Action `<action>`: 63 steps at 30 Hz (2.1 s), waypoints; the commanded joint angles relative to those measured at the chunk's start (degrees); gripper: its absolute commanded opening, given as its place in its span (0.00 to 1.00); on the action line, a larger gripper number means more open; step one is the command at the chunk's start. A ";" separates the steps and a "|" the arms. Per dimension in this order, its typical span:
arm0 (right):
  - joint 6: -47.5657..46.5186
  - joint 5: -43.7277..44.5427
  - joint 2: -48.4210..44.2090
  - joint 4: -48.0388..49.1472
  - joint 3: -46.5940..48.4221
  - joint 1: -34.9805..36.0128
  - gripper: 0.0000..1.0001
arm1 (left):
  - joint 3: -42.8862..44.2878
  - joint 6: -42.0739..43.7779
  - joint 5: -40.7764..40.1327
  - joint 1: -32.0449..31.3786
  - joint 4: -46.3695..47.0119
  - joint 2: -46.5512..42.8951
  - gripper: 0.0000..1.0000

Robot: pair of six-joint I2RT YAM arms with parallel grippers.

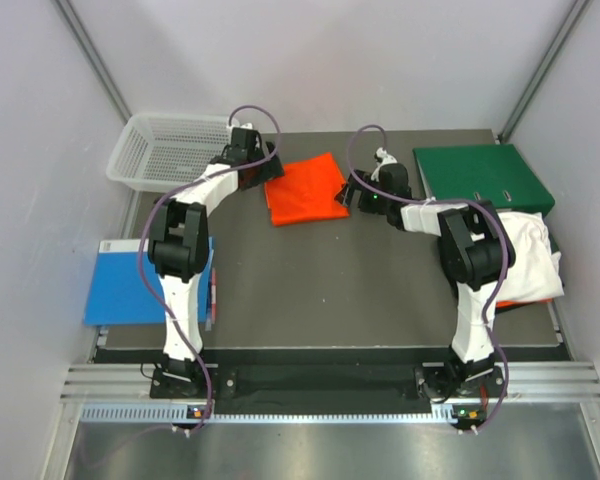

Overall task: Fold and stack the t-shirts
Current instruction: Smooth out wrinkles on the folded tshirt

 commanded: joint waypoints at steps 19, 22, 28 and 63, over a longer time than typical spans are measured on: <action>0.04 -2.58 -2.54 3.69 -2.94 -0.29 1.00 | 14.19 3.20 -4.06 -0.26 10.19 9.95 0.00; 0.21 -2.93 -2.10 3.77 -2.94 -0.29 1.00 | 21.74 3.63 -4.06 -0.26 4.93 14.95 0.00; 1.35 -4.16 -0.96 4.38 -2.86 -0.46 1.00 | 26.33 3.81 -5.64 -0.26 0.61 18.75 0.99; -3.36 71.05 -8.79 -64.03 13.04 16.41 1.00 | -36.60 0.56 -9.34 -7.90 11.06 -36.98 0.99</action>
